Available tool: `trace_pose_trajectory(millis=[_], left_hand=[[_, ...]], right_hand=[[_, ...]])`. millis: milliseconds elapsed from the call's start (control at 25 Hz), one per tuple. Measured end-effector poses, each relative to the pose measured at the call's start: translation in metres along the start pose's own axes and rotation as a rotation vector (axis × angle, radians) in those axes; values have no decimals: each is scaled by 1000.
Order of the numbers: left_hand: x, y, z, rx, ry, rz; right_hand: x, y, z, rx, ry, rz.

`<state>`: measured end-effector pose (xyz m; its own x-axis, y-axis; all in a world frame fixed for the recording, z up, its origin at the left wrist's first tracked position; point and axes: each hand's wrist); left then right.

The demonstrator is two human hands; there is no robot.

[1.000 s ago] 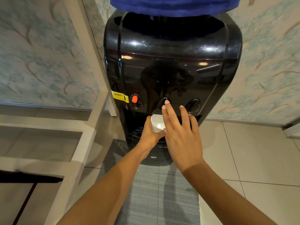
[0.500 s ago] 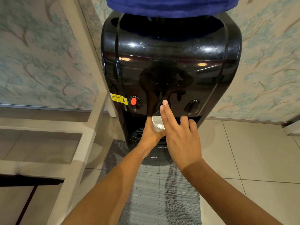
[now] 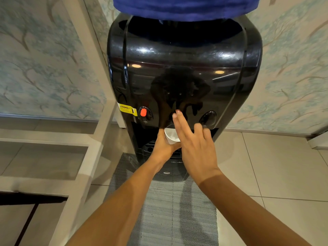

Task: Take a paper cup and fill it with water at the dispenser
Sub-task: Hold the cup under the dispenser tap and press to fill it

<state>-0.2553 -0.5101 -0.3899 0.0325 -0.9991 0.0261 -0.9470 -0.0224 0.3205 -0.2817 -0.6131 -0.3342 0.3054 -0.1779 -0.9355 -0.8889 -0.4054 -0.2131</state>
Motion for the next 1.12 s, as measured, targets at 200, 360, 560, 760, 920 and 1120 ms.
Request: trace_pose_trajectory(millis=[200, 360, 560, 760, 920, 1120], left_hand=[[0, 0, -1, 7, 7, -10], [2, 0, -1, 8, 14, 1], [4, -1, -2, 4, 20, 8], [4, -1, 1, 10, 29, -4], [3, -2, 2, -1, 22, -5], [3, -4, 3, 1, 46, -10]], right_hand=[[0, 1, 1, -2, 17, -4], [0, 0, 1, 2, 3, -1], [0, 0, 1, 3, -16, 3], [1, 0, 1, -1, -34, 13], [1, 0, 1, -5, -38, 13], [2, -1, 1, -3, -38, 15]])
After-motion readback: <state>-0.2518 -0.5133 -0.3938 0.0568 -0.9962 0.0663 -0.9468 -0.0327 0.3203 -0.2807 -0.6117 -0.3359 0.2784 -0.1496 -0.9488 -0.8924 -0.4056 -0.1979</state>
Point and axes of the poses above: each hand's wrist, its own y-axis away from the middle knuckle, its own x-axis out of the palm, z = x × y, and after that the axes turned 4 degrees about -x, right-handed
